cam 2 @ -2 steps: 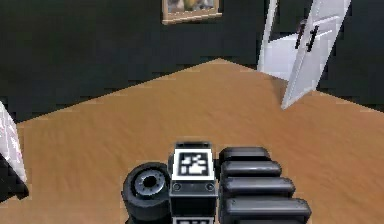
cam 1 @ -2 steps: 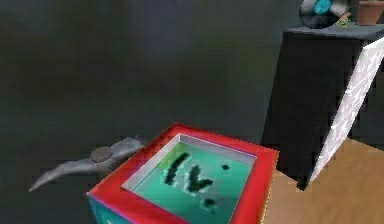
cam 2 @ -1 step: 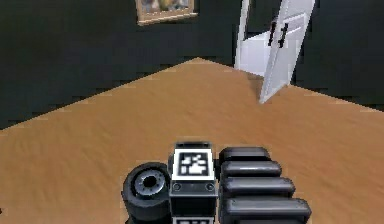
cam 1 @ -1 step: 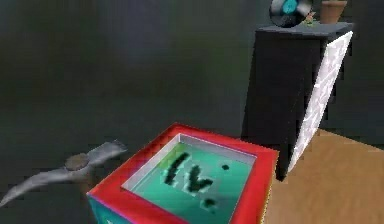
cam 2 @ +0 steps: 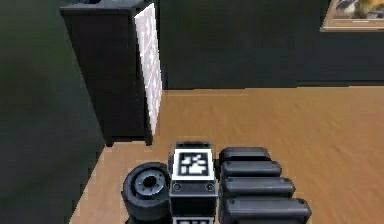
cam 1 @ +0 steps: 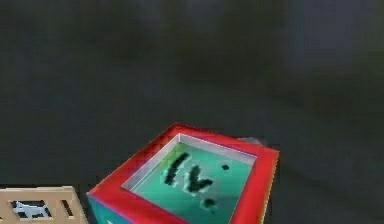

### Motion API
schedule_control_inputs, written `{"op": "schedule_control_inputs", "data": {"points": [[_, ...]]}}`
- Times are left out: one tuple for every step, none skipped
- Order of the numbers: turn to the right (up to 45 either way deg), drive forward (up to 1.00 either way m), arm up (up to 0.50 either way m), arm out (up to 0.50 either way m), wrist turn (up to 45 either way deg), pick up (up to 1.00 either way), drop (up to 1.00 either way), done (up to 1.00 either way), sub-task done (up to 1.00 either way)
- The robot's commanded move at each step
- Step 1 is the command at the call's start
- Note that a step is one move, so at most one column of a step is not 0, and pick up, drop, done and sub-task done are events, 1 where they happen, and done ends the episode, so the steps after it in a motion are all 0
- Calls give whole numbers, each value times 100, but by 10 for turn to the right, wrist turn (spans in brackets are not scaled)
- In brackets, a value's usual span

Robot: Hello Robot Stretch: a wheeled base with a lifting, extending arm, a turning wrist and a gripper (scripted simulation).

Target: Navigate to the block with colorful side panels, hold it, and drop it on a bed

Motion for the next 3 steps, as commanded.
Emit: {"op": "schedule_control_inputs", "data": {"points": [[-450, 0, 0, 0, 0, 0, 0, 0, 0], [-60, 0, 0, 0, 0, 0, 0, 0, 0], [450, 0, 0, 0, 0, 0, 0, 0, 0]]}}
